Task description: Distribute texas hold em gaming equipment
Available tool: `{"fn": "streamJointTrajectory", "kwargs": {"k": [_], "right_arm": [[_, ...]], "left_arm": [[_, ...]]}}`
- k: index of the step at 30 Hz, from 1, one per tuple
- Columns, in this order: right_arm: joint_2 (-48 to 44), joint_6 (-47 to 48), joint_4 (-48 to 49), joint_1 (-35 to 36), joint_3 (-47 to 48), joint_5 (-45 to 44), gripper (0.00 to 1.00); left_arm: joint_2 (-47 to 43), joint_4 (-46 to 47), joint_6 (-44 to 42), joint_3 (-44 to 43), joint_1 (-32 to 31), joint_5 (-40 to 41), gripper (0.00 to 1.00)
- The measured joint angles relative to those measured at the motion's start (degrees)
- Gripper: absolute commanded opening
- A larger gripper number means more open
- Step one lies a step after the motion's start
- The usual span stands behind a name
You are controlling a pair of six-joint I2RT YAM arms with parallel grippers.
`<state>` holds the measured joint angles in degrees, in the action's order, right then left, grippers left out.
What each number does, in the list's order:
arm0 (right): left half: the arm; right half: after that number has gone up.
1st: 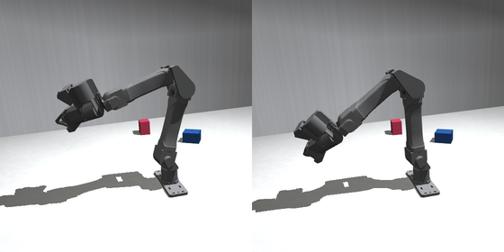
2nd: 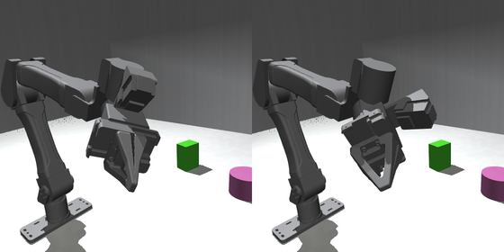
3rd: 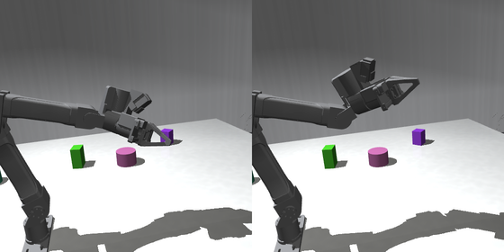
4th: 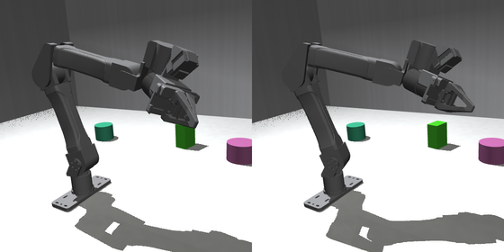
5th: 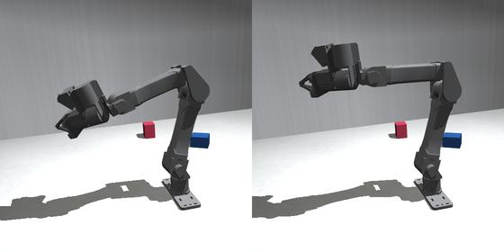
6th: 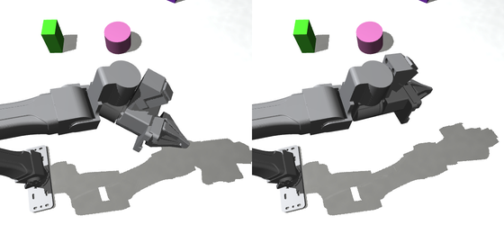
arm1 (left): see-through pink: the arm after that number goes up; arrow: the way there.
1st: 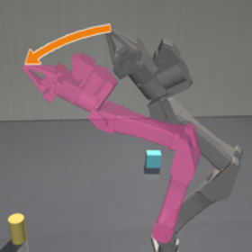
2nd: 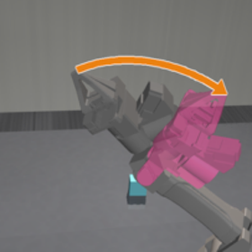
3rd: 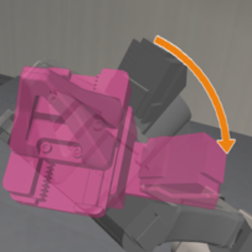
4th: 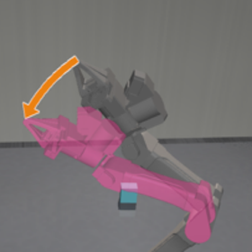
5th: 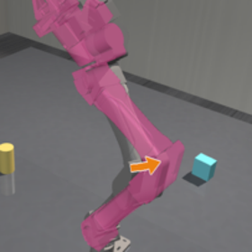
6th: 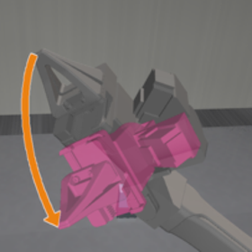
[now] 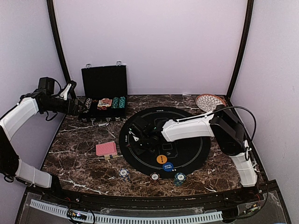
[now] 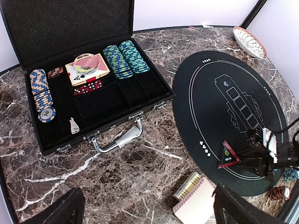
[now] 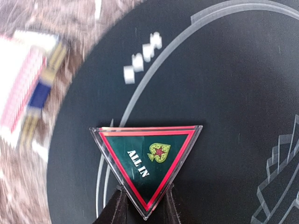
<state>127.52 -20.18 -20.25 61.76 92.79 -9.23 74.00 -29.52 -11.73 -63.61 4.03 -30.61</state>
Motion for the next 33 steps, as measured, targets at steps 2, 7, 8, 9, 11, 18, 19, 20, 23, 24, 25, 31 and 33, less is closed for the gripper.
{"fn": "streamJointTrajectory", "kwargs": {"k": [2,7,8,9,11,18,19,20,23,24,25,31,33], "right_arm": [[2.3,0.5,0.1,-0.6,3.4,-0.1,0.24],[6.8,1.7,-0.3,-1.9,10.3,-0.5,0.23],[7.4,1.8,-0.4,-2.1,11.1,-0.6,0.23],[8.1,2.0,-0.4,-2.3,12.3,-0.7,0.23],[8.7,2.2,-0.6,-2.7,13.2,-0.8,0.25],[9.4,3.2,-1.0,-3.4,14.8,-2.1,0.58],[9.3,2.8,-0.9,-3.5,14.7,-2.4,0.64],[8.9,3.0,-0.5,-3.5,13.9,-2.5,0.68],[5.6,2.7,-0.3,-3.5,9.2,-3.0,0.74],[3.5,2.6,-0.3,-3.5,6.5,-3.1,0.74],[1.4,2.3,-0.3,-3.5,4.1,-3.3,0.75],[-14.5,-1.7,-1.3,-2.5,-11.0,-5.7,0.81],[-18.6,-3.6,-1.8,-1.4,-14.7,-6.8,0.82]], "left_arm": [[0.0,-0.3,0.0,0.0,0.0,0.0,0.99],[-0.3,-0.8,0.0,-0.1,0.0,0.0,0.99],[-0.6,-0.9,0.0,-0.2,0.0,0.0,0.99],[-0.9,-1.0,0.0,-0.2,0.0,0.0,0.99],[-1.4,-1.0,0.0,-0.3,0.0,0.0,0.99],[-1.9,-1.3,0.2,-1.1,0.0,0.0,0.99],[-1.9,-1.4,0.2,-1.1,0.0,0.0,0.99],[-1.9,-1.6,0.2,-1.1,0.0,-0.1,0.99],[-1.9,-1.9,0.3,-1.2,0.0,-0.2,0.99],[-1.9,-2.0,0.4,-1.2,0.0,-0.3,0.99],[-1.9,-2.1,0.4,-1.2,0.0,-0.4,0.99],[-2.1,-2.6,0.3,-1.6,0.0,-0.9,0.99],[-2.2,-2.7,0.3,-1.6,0.0,-1.2,0.99]]}}
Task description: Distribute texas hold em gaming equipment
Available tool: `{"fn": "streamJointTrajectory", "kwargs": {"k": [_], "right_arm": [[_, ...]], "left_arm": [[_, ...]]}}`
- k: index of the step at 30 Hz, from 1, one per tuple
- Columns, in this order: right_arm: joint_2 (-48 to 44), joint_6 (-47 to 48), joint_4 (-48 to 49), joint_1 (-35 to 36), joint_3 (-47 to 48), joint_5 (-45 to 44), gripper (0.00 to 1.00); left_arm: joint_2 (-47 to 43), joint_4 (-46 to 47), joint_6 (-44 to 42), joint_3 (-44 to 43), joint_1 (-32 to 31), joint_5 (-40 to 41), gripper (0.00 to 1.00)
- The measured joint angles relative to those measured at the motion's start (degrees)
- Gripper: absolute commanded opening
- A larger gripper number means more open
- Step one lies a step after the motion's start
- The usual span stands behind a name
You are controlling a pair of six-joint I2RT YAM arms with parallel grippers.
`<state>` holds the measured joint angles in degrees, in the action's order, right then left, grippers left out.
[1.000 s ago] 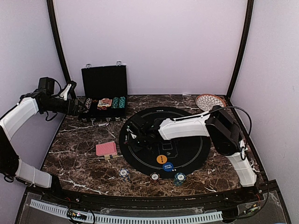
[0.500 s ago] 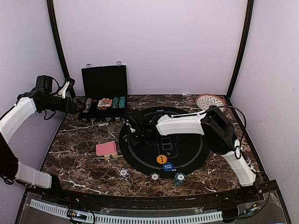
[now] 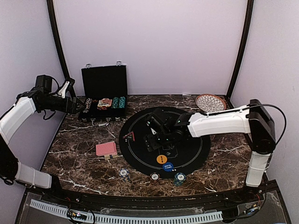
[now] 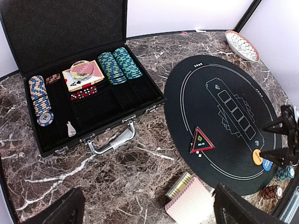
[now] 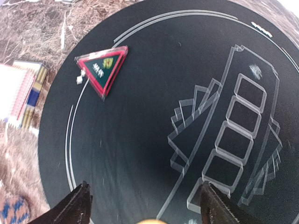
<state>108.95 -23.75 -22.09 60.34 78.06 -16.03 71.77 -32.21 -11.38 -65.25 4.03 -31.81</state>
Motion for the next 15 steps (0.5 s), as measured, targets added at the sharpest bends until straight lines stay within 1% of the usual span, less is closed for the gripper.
{"fn": "streamJointTrajectory", "kwargs": {"k": [3,7,10,15], "right_arm": [[-2.6,-2.6,-1.4,2.0,-3.7,-1.2,0.81],[-2.8,-5.5,-3.4,3.9,-7.5,-1.8,0.73],[-2.8,-7.3,-5.0,4.3,-8.7,-1.9,0.69],[-2.8,-9.2,-5.3,4.4,-9.2,-2.1,0.66]], "left_arm": [[0.0,-0.2,0.0,0.0,0.0,-0.4,0.99],[0.0,-0.5,0.0,-0.2,0.0,-0.8,0.99],[0.0,-0.5,0.0,-0.3,0.0,-1.3,0.99],[0.0,-0.7,0.0,-0.4,0.0,-1.8,0.99]]}}
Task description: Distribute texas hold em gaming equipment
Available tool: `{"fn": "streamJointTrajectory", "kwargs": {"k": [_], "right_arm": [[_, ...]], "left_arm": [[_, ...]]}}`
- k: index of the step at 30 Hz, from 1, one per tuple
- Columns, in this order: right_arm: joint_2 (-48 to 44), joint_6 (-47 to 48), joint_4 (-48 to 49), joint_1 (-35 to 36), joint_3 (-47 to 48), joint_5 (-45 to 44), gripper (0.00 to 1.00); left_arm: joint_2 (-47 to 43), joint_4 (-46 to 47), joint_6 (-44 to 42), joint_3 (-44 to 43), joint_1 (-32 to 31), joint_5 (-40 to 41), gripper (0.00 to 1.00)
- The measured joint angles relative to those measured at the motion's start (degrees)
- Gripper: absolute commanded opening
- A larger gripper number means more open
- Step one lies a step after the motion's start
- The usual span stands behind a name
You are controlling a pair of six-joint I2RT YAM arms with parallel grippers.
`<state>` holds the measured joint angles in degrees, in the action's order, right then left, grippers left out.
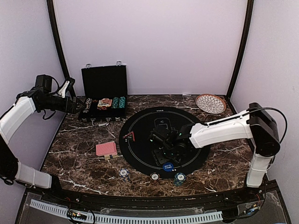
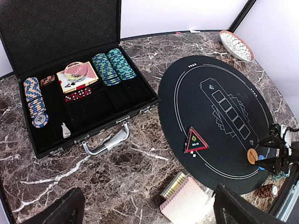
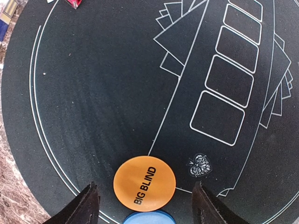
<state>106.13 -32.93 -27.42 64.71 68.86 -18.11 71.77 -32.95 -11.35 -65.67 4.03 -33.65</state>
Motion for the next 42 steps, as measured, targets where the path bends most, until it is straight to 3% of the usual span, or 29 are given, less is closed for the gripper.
{"fn": "streamJointTrajectory", "kwargs": {"k": [17,31,42], "right_arm": [[0.0,-2.0,0.9,0.2,-4.1,1.3,0.62],[2.2,-3.1,2.3,0.2,-2.6,0.6,0.44],[4.9,-1.8,4.0,-3.7,0.5,-0.2,0.44]], "left_arm": [[0.0,-0.3,0.0,-1.9,0.0,-0.5,0.99],[0.1,-0.6,0.1,-2.6,0.0,-0.5,0.99],[0.1,-0.6,0.1,-2.6,0.0,-0.4,0.99]]}}
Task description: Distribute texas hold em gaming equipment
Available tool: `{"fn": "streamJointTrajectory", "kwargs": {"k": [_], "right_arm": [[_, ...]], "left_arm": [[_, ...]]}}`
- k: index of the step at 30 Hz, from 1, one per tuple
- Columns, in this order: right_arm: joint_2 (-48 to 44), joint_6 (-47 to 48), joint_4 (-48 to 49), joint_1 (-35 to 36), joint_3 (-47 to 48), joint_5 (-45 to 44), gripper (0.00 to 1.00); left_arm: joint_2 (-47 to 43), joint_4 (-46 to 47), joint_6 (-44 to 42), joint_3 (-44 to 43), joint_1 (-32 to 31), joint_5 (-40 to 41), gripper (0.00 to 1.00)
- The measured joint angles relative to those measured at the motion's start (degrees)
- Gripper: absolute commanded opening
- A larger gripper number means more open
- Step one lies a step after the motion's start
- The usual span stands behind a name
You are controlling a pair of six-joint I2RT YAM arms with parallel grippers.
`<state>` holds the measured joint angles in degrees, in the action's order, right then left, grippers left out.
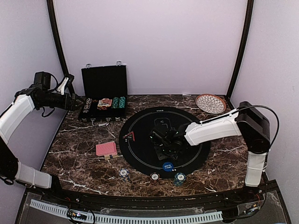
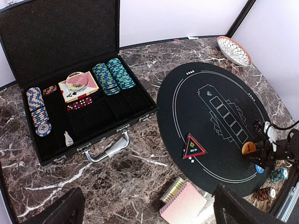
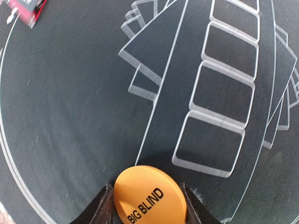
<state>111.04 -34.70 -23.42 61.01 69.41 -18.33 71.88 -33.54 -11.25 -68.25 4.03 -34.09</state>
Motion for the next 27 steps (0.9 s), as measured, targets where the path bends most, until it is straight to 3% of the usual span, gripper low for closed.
{"fn": "streamJointTrajectory", "kwargs": {"k": [16,27], "right_arm": [[5.2,7.1,1.9,-7.4,6.5,-2.5,0.42],[16.5,17.8,2.3,-17.8,23.1,-1.7,0.42]], "left_arm": [[0.0,0.0,0.1,0.0,0.0,0.0,0.99],[0.2,0.0,0.4,-1.0,0.0,0.0,0.99]]}}
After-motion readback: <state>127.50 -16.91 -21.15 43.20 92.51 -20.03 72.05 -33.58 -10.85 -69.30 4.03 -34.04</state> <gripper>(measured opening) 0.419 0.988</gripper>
